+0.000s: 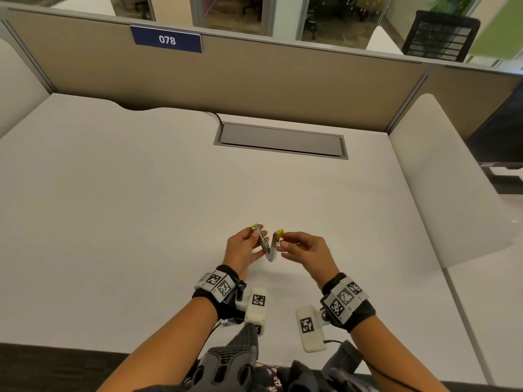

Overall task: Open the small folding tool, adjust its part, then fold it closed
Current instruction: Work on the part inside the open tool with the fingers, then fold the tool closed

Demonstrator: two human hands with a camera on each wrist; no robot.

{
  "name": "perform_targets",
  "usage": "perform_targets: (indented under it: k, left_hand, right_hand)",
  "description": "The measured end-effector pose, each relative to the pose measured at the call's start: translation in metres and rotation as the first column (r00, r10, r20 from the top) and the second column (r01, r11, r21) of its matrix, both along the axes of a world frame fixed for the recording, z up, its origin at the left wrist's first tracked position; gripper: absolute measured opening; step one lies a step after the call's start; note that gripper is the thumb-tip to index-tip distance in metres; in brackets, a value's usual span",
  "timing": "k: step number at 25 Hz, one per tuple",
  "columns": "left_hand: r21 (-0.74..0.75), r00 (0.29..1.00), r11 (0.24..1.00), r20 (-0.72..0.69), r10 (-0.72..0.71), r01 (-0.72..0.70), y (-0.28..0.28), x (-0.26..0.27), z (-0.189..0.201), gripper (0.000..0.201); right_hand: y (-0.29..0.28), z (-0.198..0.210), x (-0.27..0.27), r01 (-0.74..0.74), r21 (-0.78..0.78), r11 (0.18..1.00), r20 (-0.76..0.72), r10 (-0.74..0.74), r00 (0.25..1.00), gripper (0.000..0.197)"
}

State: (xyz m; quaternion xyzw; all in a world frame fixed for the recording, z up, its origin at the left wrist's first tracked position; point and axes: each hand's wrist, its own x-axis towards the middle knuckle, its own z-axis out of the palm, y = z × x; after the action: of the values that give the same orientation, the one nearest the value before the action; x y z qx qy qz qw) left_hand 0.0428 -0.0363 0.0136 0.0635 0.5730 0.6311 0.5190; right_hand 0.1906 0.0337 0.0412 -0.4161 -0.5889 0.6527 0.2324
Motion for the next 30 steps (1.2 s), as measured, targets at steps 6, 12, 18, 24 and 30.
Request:
perform_targets:
  k: [6, 12, 18, 24, 30]
  left_hand:
    - [0.081, 0.973, 0.977, -0.138, -0.184, 0.196, 0.0, 0.005, 0.015, 0.032]
    - [0.174, 0.935, 0.921, -0.002, -0.354, 0.349, -0.003, 0.005, 0.022, 0.04]
    - [0.208, 0.914, 0.894, -0.183, -0.363, 0.397, -0.008, 0.011, 0.025, 0.048]
    - [0.246, 0.87, 0.869, -0.371, -0.324, 0.428, -0.007, 0.007, 0.033, 0.051]
    - [0.327, 0.882, 0.863, -0.404, -0.241, 0.386, 0.002, 0.009, 0.041, 0.043]
  right_hand:
    - [0.002, -0.008, -0.009, 0.025, 0.261, 0.965, 0.062, -0.043, 0.997, 0.023]
    - [0.003, -0.007, -0.006, -0.147, 0.227, 0.963, 0.091, 0.129, 0.987, 0.044]
    - [0.005, -0.01, -0.004, -0.081, 0.327, 0.941, 0.037, 0.072, 0.997, 0.032]
    - [-0.003, -0.013, 0.006, -0.067, 0.723, 0.688, 0.063, 0.031, 0.998, 0.036]
    - [0.003, -0.006, 0.008, -0.012, 0.817, 0.577, 0.04, -0.036, 0.999, 0.032]
